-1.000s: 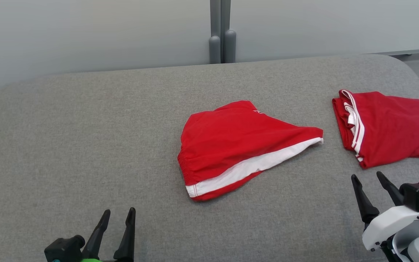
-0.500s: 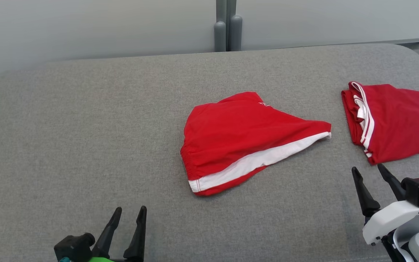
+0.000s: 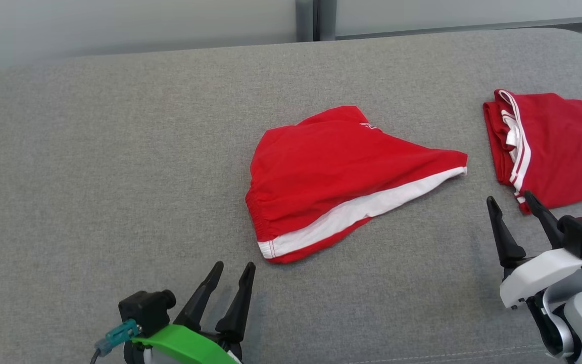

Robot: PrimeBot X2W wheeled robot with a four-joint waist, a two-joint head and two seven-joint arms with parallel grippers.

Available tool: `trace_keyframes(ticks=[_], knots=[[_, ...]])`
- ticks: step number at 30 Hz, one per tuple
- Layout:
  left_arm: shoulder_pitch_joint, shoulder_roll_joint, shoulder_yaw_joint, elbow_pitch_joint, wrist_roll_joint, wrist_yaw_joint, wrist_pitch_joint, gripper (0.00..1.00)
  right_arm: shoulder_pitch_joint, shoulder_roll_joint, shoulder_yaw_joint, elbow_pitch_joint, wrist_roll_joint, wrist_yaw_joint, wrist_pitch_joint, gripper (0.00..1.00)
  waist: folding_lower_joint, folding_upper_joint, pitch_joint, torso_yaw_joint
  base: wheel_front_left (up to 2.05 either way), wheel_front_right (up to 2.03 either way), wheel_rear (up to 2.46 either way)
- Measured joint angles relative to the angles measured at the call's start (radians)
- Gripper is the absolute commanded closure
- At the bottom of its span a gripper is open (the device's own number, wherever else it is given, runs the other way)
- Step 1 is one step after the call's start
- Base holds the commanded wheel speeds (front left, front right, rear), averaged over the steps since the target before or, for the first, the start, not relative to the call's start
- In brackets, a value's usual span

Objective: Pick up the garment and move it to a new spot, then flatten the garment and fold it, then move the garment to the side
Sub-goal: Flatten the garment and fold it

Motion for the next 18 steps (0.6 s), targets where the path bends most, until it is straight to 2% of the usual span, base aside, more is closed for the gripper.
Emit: trace_keyframes(ticks=[9,18], knots=[[-0.075,-0.007,-0.023,0.058,-0.013,-0.004,0.061,0.0,-0.037,0.013,0.016,0.006,-0.016,-0.001,0.0,0.0,0.0,0.0,0.041,-0.046,0.0,0.0,0.0],[-0.129,-0.01,-0.028,0.131,-0.015,-0.004,0.079,0.0,-0.046,0.018,0.014,0.022,-0.018,-0.001,0.0,0.0,0.0,0.0,0.059,-0.098,0.0,0.0,0.0]])
